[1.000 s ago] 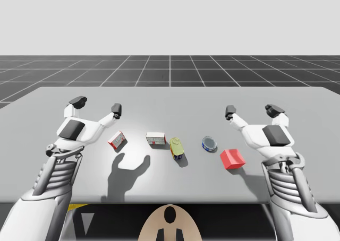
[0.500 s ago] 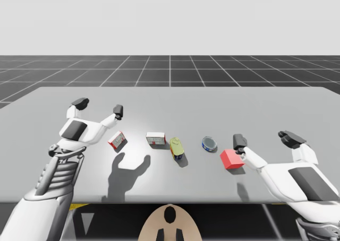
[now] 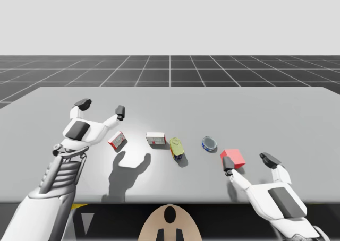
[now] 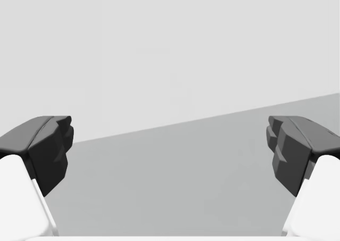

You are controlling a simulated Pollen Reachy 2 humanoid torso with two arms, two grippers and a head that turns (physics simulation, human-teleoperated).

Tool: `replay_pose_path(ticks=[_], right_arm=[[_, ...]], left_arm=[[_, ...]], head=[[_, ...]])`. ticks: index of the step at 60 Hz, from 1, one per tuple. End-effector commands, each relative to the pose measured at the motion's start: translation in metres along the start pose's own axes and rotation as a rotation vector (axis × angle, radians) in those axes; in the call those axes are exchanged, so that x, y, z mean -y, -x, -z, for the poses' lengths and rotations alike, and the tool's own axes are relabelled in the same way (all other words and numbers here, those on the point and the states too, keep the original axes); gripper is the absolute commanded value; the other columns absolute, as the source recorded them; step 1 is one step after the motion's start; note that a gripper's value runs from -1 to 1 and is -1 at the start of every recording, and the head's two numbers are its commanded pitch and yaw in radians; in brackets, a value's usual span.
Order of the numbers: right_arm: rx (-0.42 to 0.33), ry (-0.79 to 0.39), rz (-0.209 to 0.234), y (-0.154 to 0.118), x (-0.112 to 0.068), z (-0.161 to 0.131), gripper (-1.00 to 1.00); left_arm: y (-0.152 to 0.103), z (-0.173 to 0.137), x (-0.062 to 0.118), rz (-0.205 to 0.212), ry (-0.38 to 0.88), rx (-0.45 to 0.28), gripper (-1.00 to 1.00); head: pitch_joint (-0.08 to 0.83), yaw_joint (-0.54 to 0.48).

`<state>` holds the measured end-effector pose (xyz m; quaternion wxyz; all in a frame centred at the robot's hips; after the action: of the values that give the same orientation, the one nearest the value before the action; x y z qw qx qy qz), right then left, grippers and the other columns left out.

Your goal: Find the red cube and pick it up.

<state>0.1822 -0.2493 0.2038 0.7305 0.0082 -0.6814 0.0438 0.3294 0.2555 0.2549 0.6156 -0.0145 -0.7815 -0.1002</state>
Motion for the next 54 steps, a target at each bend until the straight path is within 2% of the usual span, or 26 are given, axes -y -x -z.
replay_pose_path(ticks=[1, 26, 32, 38, 39, 40, 42, 43, 46, 48, 54], right_arm=[[-0.031, 0.013, 0.046, 0.024, -0.005, 0.011, -1.00], [-0.170, 0.021, 0.080, 0.058, -0.002, 0.044, -1.00], [-0.184, 0.031, 0.072, 0.062, 0.000, 0.047, -1.00], [-0.195, 0.055, 0.039, 0.066, 0.003, 0.049, -1.00], [-0.197, 0.064, 0.036, 0.066, 0.004, 0.049, -0.79], [-0.198, 0.079, 0.045, 0.067, 0.004, 0.049, 0.03], [-0.207, 0.071, 0.063, 0.068, 0.004, 0.049, 0.75], [-0.214, 0.065, 0.072, 0.069, 0.005, 0.049, 0.99], [-0.223, 0.069, 0.065, 0.071, 0.006, 0.050, 1.00], [-0.239, 0.065, 0.084, 0.073, 0.007, 0.049, 1.00], [-0.243, 0.063, 0.084, 0.075, 0.007, 0.049, 1.00]], left_arm=[[0.002, 0.001, 0.001, 0.003, 0.002, -0.006, -1.00], [0.004, 0.001, 0.002, 0.005, 0.006, -0.012, -1.00], [0.004, 0.001, 0.002, 0.004, 0.006, -0.012, -1.00], [0.004, 0.001, 0.002, 0.004, 0.005, -0.013, -1.00], [0.005, 0.001, 0.002, 0.003, 0.005, -0.014, -1.00], [0.005, 0.001, 0.002, 0.003, 0.005, -0.014, -1.00], [0.005, 0.001, 0.002, 0.003, 0.005, -0.015, -1.00], [0.005, 0.001, 0.002, 0.003, 0.005, -0.016, -1.00], [0.005, 0.001, 0.002, 0.002, 0.005, -0.016, -1.00], [0.005, 0.002, 0.002, 0.002, 0.006, -0.016, -1.00], [0.005, 0.002, 0.003, 0.002, 0.005, -0.017, -1.00]], head=[[0.741, -0.41], [0.745, -0.40], [0.745, -0.40], [0.742, -0.40], [0.742, -0.40], [0.741, -0.40], [0.741, -0.40], [0.741, -0.40], [0.742, -0.41], [0.742, -0.41], [0.742, -0.41]])
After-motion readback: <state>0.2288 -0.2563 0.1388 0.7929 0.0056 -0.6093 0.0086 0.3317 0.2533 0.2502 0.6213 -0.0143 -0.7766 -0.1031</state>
